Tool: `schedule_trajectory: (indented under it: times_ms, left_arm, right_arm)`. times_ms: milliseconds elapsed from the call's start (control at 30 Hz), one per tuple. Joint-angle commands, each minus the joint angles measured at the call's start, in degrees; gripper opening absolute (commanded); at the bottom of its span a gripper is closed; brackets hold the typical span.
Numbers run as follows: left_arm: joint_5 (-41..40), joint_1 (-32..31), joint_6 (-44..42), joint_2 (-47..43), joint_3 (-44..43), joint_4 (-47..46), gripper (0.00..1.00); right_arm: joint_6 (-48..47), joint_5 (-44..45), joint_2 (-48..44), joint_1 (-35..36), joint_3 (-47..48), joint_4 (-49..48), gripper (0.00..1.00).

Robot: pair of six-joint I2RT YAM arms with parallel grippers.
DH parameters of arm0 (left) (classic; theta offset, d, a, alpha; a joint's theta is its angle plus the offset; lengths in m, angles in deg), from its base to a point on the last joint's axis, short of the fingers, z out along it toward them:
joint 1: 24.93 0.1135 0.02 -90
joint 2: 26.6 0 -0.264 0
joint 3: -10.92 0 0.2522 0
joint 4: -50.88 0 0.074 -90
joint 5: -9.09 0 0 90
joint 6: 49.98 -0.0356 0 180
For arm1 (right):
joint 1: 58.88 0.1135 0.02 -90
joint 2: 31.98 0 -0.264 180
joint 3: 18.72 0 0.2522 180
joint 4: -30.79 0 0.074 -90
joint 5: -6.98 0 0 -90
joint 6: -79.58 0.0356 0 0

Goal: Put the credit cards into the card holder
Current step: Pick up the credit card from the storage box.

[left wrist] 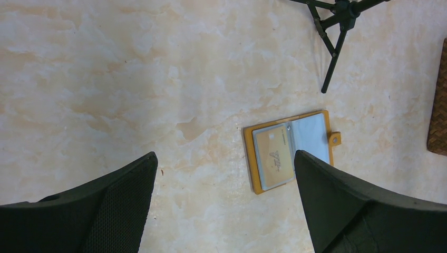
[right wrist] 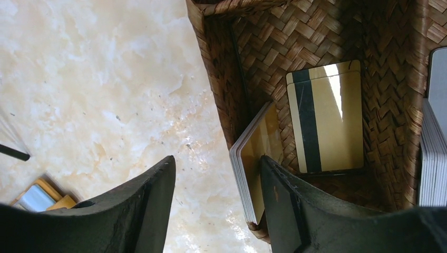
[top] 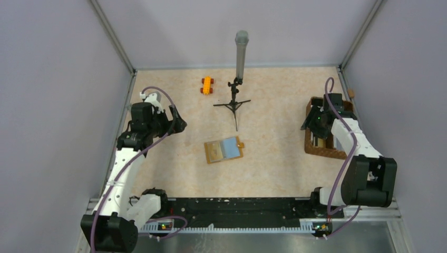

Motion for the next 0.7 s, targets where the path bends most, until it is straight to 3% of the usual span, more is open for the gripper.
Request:
schedule_trajectory:
  times_ms: [0,267,667]
  left_arm:
    - [-0.5,0.2,-0.9,-0.3,0.4,-1.2,0.99]
    - [-0.4,0.2,-0.9,-0.4,0.5,-1.2,0.99]
    - [0.1,0.2,-0.8,-0.4,0.7,-1.3,0.99]
  right_arm:
    - [-0.7,-1.7,-3.2,0.0,1.4,0.1,0.58]
    - [-0.8,-1.2,-4.2,0.0,2.3,1.5,0.56]
    - [-1.0,0.7,-5.3,0.0,3.1,3.1,0.35]
